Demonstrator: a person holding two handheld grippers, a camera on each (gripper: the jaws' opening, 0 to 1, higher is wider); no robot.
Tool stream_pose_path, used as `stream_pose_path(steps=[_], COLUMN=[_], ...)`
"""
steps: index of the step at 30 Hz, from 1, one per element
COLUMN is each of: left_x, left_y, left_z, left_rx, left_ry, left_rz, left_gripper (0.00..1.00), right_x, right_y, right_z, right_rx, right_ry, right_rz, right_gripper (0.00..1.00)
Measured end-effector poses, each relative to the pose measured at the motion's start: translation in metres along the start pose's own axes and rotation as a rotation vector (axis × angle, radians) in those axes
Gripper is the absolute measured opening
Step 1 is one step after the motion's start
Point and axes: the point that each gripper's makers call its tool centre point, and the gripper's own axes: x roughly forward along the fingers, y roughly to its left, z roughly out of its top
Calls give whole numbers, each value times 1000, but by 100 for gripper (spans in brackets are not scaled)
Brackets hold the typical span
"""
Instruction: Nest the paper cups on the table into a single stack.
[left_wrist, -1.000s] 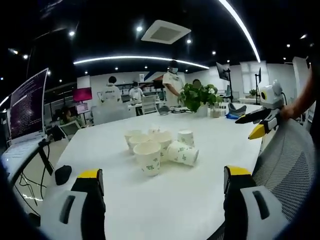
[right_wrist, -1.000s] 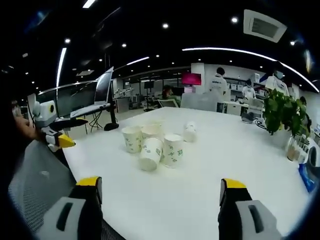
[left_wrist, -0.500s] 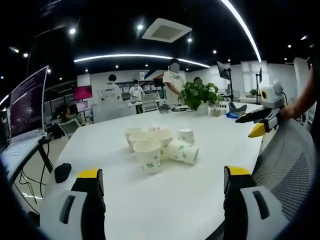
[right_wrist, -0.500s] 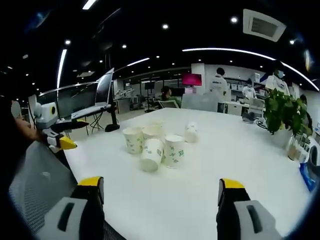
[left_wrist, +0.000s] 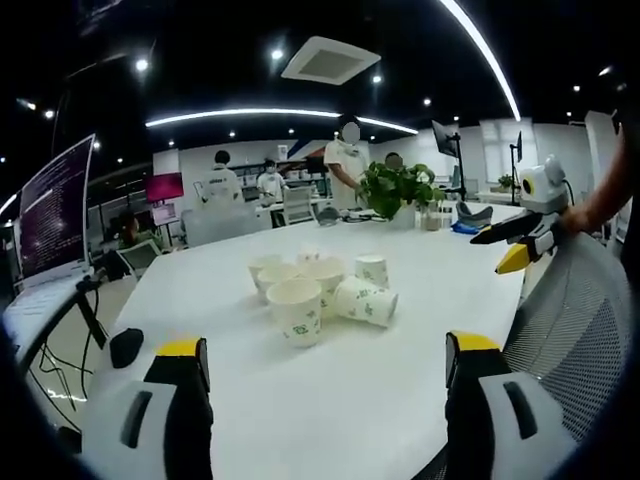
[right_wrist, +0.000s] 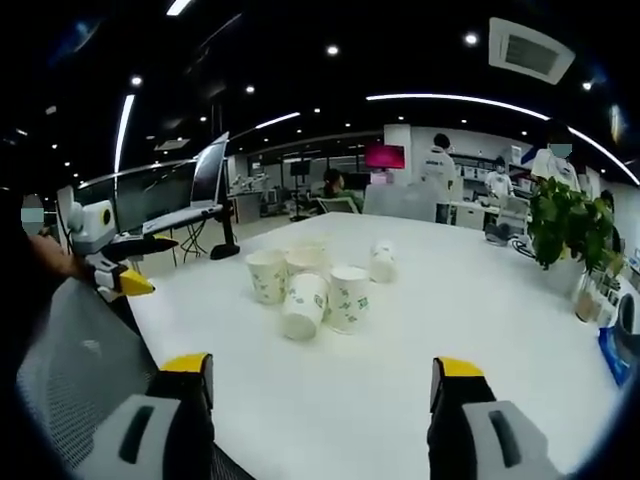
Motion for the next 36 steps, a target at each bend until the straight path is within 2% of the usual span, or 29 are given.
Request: stream_pose_path(steps=[7, 12, 18, 22, 36], left_x=[0, -2, -3, -2, -4], left_y=[-1, 2, 9, 9, 19], left_z=[-1, 3, 1, 1, -2], left_rx=[8, 37, 23, 18, 75], left_ry=[5, -1, 6, 11, 40], left_rz=[-4, 21, 56, 57, 109], left_gripper=[91, 86, 88, 90, 87], right_x=[0, 0, -1, -1, -1], right_y=[0, -1, -1, -2, -1], right_z=[0, -1, 0, 1, 2], right_rx=[-3, -5, -7, -1, -14], right_ry=[4, 3, -3, -7, -7], right_rz=[-3, -3, -5, -9, -6], right_gripper=[90, 90, 90, 90, 91])
